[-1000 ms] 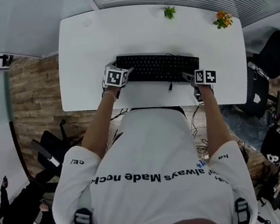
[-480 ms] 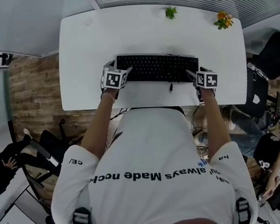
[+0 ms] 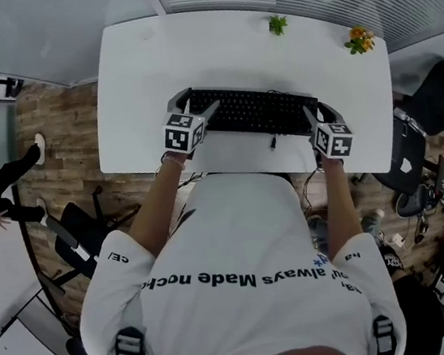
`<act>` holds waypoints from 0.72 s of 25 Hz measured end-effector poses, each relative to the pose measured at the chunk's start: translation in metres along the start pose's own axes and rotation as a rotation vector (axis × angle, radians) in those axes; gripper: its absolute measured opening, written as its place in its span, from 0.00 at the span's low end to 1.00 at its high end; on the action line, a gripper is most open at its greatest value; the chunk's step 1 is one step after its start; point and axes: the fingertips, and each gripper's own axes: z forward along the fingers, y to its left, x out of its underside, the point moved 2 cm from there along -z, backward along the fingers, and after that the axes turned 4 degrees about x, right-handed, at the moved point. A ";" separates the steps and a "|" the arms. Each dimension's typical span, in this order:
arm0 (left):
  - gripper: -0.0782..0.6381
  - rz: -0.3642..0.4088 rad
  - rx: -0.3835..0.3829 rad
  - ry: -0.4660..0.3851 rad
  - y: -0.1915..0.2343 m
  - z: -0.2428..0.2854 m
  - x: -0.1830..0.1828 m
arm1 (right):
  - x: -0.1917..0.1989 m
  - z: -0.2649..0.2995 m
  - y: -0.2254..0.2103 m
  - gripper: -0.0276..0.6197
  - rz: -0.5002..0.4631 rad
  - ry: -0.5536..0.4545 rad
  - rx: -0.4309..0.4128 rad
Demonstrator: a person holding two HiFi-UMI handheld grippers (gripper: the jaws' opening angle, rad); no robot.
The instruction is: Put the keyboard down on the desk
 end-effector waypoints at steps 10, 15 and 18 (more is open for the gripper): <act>0.38 0.060 0.049 -0.251 -0.048 -0.046 -0.079 | -0.068 -0.056 0.041 0.22 -0.068 -0.227 -0.064; 0.32 0.095 0.086 -0.359 -0.075 -0.069 -0.113 | -0.104 -0.091 0.061 0.18 -0.127 -0.323 -0.078; 0.30 0.112 0.107 -0.426 -0.091 -0.085 -0.132 | -0.121 -0.110 0.075 0.16 -0.163 -0.373 -0.088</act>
